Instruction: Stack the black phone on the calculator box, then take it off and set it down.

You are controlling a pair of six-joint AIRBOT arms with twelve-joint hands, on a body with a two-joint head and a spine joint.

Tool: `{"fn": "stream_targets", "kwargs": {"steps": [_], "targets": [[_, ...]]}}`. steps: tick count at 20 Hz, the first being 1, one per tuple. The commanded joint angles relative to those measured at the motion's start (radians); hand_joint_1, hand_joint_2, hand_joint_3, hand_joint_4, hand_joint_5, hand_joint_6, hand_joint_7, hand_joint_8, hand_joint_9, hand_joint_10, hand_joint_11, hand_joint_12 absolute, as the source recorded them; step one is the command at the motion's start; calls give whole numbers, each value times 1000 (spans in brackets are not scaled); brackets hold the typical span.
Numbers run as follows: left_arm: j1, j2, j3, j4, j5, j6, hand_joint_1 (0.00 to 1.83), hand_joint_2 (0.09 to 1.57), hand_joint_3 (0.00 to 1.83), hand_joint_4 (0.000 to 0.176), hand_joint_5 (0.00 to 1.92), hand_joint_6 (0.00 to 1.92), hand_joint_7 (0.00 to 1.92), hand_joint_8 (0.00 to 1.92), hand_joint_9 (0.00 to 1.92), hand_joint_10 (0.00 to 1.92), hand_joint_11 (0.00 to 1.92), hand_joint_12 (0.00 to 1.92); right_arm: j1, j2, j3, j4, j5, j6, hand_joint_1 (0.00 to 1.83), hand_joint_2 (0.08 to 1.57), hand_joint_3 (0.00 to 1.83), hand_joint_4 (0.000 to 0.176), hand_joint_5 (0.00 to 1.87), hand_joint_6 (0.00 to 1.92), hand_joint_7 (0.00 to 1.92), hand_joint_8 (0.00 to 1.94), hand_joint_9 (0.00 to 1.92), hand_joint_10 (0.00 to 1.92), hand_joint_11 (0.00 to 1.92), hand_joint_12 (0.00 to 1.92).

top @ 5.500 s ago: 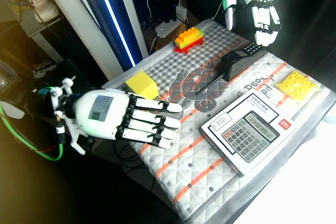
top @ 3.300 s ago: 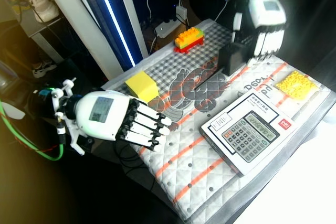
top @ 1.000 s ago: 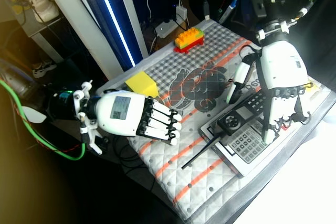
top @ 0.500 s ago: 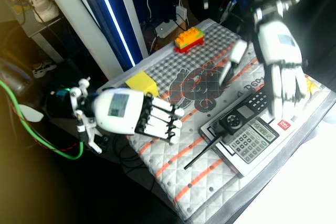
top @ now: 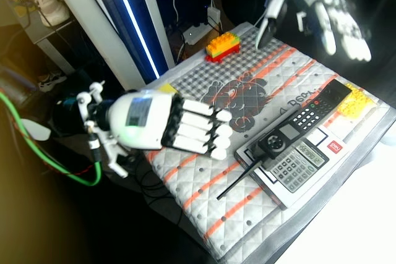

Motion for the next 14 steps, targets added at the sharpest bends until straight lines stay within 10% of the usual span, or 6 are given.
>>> {"fn": "stream_targets", "kwargs": {"steps": [1,2,5,8,11,14], "targets": [[25,28,-28,1,-217,-3,742,867,2,146,23,0,0,0,0,0,0,0,27,-7,12,26,118,2,485,1220,0,58,528,4,476,5,467,2,462,118],[66,49,-56,-10,-255,-3,795,827,0,174,12,4,0,0,0,0,0,0,43,-19,22,26,117,2,522,1201,0,56,542,3,539,7,531,9,498,144],[185,79,-113,-86,-376,-6,821,827,0,176,10,3,0,0,0,0,0,0,92,-57,56,26,96,2,506,1196,0,65,518,0,542,2,539,5,493,148],[280,79,-118,-145,-474,-112,867,879,14,176,20,7,0,0,0,0,0,0,157,-116,110,26,36,2,617,1123,7,100,518,2,505,6,501,0,305,507],[332,87,-115,-156,-494,-214,884,882,9,176,51,14,0,0,0,0,0,0,231,-171,159,26,-10,1,640,1090,0,85,488,0,496,0,506,3,181,983],[341,86,-113,-166,-493,-216,881,877,4,176,60,13,0,0,0,0,0,0,287,-216,213,24,-73,1,656,1052,0,123,517,0,528,1,509,0,67,1196]]}}
